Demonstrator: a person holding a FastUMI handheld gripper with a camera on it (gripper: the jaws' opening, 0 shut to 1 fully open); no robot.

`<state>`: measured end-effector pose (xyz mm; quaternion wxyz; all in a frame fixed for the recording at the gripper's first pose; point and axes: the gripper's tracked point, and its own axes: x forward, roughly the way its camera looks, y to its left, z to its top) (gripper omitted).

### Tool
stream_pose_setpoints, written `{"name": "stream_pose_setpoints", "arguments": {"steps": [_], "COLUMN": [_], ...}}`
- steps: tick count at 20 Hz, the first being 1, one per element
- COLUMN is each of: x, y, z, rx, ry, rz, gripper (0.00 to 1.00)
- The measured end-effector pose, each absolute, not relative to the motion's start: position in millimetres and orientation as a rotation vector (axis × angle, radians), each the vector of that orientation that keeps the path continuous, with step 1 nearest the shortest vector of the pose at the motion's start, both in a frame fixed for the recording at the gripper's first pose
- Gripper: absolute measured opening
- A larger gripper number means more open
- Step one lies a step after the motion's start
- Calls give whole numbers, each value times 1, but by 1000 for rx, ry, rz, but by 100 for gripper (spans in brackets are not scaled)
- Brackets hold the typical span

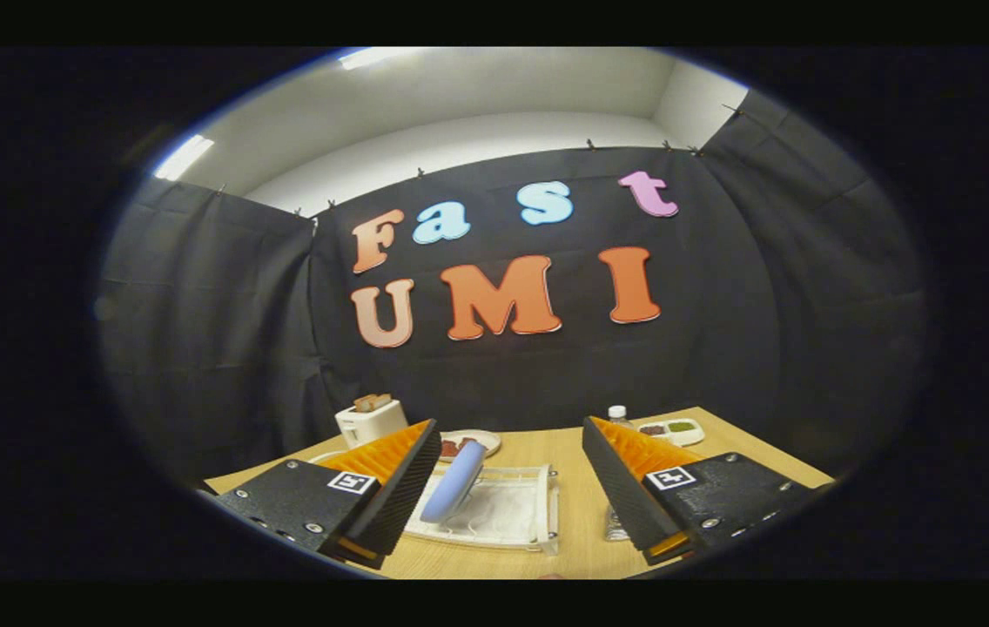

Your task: Take the plate from the dish rack, then take the spoon from the basket and place it into the plate.

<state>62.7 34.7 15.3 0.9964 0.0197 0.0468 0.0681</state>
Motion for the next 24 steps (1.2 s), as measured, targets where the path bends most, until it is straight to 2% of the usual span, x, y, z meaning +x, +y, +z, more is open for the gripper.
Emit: {"name": "stream_pose_setpoints", "arguments": {"steps": [6, 15, 20, 24], "x": [98, 131, 148, 166], "y": [36, 80, 90, 88], "z": [7, -29, -52, -83], "rx": [105, 167, 152, 160], "ry": [221, 524, 663, 735], "rz": [137, 281, 288, 234], "gripper": [96, 97, 97, 97]}}
